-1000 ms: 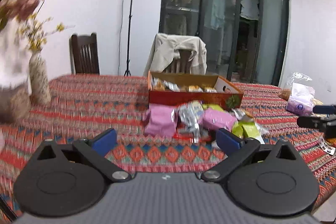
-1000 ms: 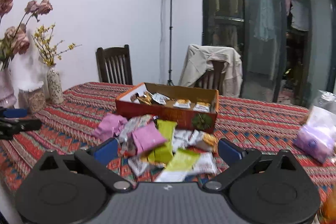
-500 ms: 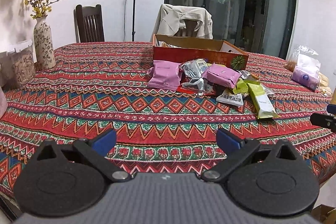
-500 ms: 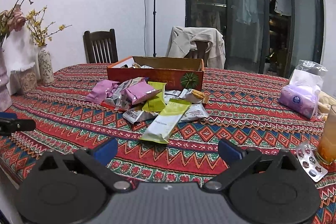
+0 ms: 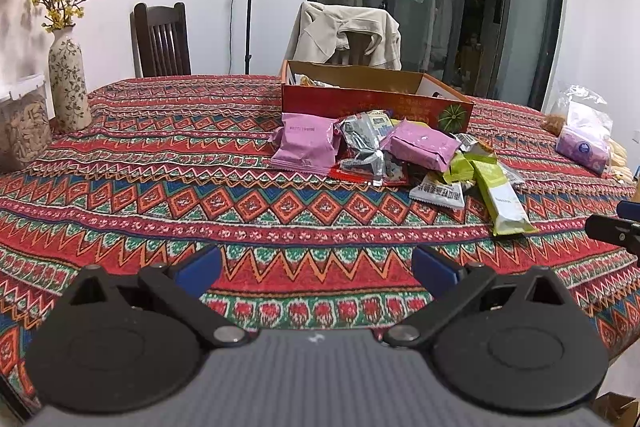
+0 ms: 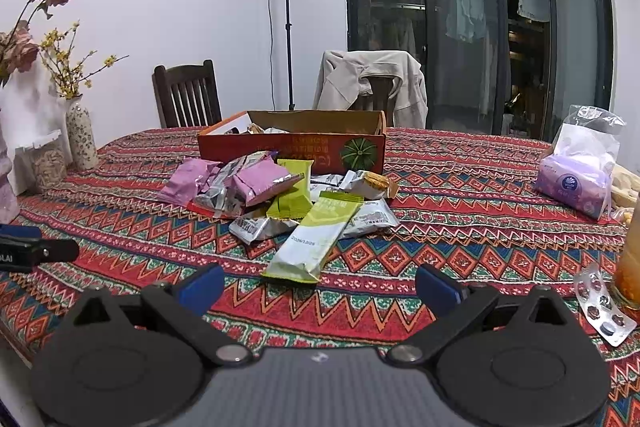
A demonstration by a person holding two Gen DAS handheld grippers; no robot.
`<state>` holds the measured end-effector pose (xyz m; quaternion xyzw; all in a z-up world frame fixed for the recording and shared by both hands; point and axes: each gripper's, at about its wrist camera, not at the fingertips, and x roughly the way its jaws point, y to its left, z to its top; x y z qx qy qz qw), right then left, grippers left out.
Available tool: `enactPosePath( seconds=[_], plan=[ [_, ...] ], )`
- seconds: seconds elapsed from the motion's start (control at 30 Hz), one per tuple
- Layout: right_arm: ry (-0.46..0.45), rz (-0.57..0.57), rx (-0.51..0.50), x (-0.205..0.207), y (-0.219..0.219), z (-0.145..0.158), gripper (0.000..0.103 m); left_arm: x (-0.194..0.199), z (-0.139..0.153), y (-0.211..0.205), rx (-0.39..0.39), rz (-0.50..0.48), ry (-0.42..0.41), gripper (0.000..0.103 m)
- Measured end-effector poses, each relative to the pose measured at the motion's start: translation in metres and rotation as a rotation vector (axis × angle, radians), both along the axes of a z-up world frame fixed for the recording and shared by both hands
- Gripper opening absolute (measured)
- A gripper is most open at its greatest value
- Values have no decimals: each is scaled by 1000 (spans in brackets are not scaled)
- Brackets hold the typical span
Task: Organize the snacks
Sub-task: 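Move both tools back toward the remaining snack pile, then grasp pink packet with left tool while right tool grasps another pink packet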
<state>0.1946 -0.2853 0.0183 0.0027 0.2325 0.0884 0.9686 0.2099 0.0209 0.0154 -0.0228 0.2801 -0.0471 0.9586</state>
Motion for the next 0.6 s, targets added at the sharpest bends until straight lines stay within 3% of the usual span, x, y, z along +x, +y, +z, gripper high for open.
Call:
enactPosePath(
  seconds=[0.3,0.5,0.6],
  plan=[
    [-1,28,3,43,10,4,102,56,3,0,-6,-16,-16,103],
    [-2,128,-59,89,35,6,99,131,5,0,10,-47,-32,103],
    [-5,175,-110,116,52,6,92,171,-2,0,8,-62,-9,102]
  ],
)
